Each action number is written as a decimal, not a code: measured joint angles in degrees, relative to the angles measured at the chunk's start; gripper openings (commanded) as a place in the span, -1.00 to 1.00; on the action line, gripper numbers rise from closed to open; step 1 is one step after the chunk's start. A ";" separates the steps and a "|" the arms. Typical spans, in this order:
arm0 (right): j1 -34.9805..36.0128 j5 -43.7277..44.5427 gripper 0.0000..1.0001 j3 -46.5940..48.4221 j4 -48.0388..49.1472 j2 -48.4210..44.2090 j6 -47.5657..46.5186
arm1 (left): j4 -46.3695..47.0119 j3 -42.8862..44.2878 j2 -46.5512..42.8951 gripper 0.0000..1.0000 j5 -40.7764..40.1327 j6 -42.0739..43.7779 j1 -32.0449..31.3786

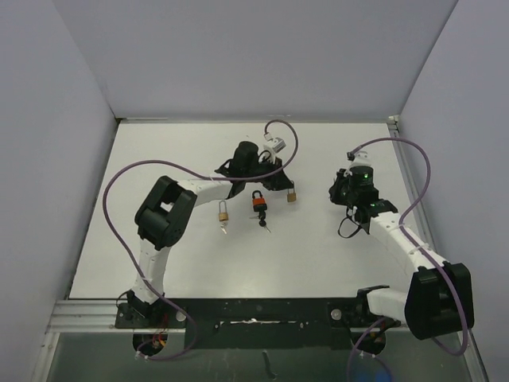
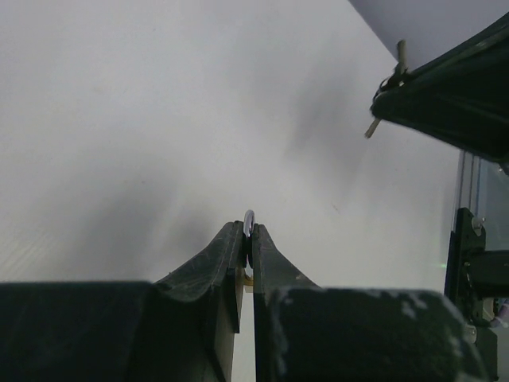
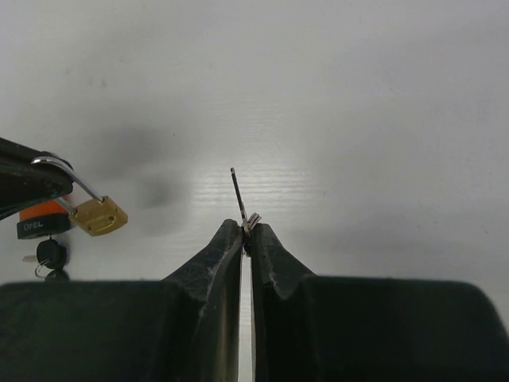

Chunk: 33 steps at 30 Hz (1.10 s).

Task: Lock with the key
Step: Place the lock at the center of the board.

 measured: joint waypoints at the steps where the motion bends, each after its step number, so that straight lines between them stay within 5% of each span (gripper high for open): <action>1: 0.00 -0.48 -1.00 -0.02 0.11 0.83 0.09 | 1.14 0.68 0.83 -1.00 0.59 -0.50 0.00; 10: 0.00 -3.74 -1.00 -0.02 2.69 10.23 0.44 | 7.98 8.07 10.29 -1.00 6.56 -7.23 -0.07; 25: 0.02 -7.93 -1.00 0.59 6.29 19.61 0.39 | 1.51 13.77 16.72 -0.98 8.22 -7.67 -0.85; 28: 0.07 -8.57 -1.00 1.07 6.93 21.62 0.39 | 1.05 13.88 16.92 -0.64 8.33 -7.69 -0.90; 33: 0.07 -9.20 -1.00 1.68 7.78 23.80 0.37 | 0.76 14.08 16.92 -0.43 8.37 -7.43 -0.92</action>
